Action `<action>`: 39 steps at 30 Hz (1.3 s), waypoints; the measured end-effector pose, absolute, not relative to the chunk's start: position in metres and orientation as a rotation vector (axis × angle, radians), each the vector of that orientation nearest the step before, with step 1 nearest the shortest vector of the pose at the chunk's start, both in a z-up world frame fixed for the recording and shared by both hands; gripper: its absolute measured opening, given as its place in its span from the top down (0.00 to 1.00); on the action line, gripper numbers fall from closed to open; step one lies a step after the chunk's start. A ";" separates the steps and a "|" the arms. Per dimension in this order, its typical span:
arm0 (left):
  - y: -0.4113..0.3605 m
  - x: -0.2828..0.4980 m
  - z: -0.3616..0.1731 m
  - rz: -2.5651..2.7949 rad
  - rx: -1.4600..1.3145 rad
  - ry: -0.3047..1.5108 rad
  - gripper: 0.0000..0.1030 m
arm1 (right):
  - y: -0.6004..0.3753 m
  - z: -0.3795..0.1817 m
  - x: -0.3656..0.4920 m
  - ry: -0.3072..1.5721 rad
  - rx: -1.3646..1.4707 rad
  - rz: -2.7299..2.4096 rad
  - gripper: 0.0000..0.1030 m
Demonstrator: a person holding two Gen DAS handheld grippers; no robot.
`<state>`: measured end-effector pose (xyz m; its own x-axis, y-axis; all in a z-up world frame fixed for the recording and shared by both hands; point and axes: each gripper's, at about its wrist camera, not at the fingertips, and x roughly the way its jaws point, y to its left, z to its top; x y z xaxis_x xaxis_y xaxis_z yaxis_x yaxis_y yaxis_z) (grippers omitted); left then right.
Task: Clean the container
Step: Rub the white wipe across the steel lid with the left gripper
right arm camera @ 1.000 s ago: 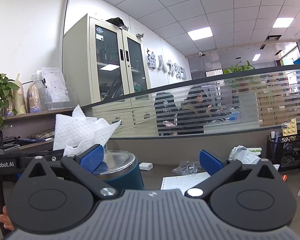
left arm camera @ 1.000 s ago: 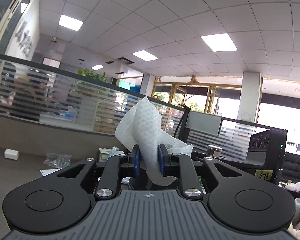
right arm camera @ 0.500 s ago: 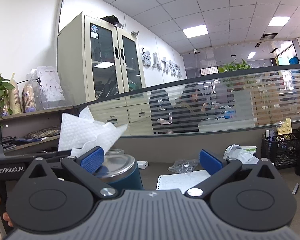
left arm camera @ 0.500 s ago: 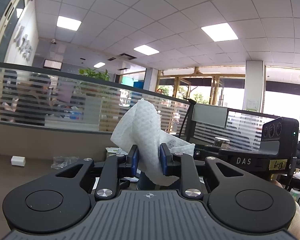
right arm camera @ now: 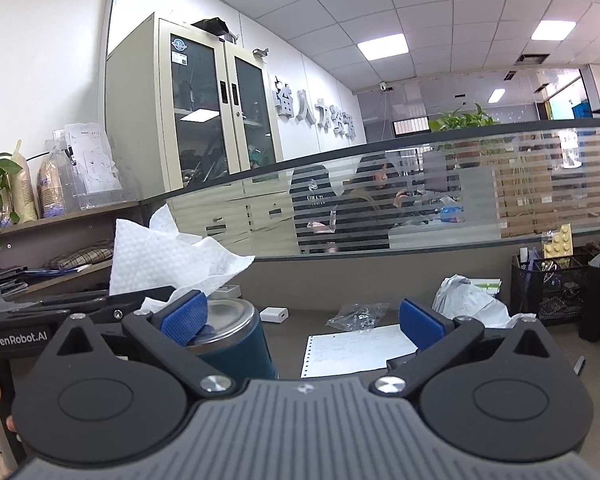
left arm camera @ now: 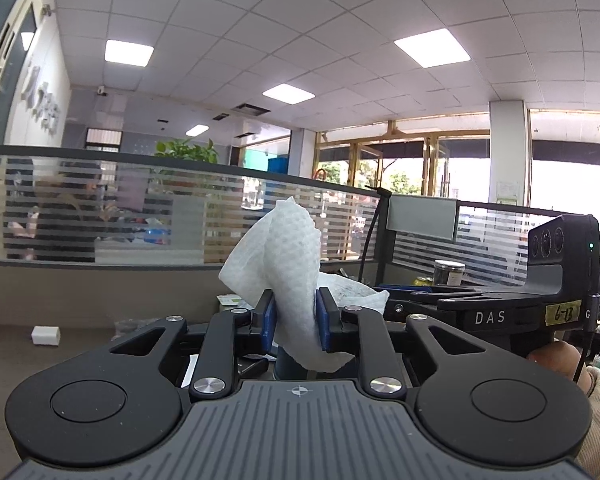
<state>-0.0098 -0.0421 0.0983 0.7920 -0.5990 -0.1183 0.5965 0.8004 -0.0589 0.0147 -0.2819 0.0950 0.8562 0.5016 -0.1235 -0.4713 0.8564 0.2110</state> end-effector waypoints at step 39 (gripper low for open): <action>-0.011 0.024 0.091 -0.635 -0.150 0.230 0.75 | -0.286 0.093 0.020 0.172 0.216 0.532 0.00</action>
